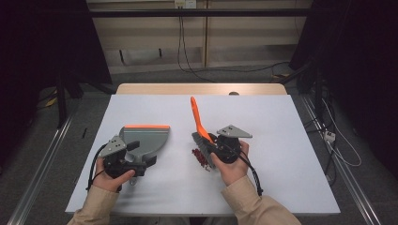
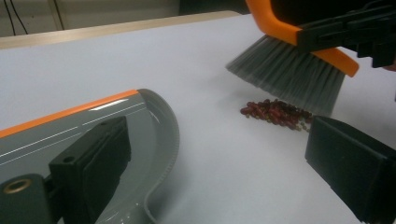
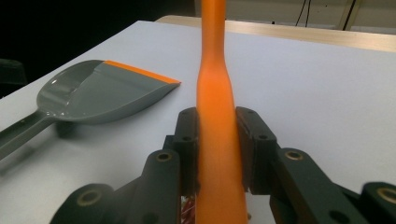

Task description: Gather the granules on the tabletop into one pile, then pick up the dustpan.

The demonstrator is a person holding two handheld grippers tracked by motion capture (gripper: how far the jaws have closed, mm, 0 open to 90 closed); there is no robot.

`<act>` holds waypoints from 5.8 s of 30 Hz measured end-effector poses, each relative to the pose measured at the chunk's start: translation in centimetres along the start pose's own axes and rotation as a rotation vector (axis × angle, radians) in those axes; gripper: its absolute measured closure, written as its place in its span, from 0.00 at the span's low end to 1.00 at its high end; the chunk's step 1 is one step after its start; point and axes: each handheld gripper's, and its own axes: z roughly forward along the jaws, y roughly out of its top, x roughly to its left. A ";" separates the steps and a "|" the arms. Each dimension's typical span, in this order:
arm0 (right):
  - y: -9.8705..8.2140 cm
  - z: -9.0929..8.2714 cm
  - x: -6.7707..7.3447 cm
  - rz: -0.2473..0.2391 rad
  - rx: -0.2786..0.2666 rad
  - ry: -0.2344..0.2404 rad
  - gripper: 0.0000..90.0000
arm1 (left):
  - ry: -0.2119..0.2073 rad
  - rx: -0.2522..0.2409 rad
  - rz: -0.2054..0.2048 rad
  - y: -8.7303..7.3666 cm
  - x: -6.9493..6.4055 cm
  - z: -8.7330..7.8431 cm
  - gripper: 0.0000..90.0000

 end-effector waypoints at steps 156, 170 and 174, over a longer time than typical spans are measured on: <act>0.0 0.3 -5.6 -0.037 0.136 -0.084 0.79 | -0.192 0.503 0.178 -1.4 -2.2 -0.1 0.70; 0.0 0.8 -4.5 -0.074 0.141 -0.068 0.79 | -0.235 0.505 0.191 -1.5 -2.9 0.6 0.70; 0.0 0.9 -4.2 -0.089 0.142 -0.071 0.79 | -0.240 0.504 0.189 -1.4 -2.9 0.7 0.70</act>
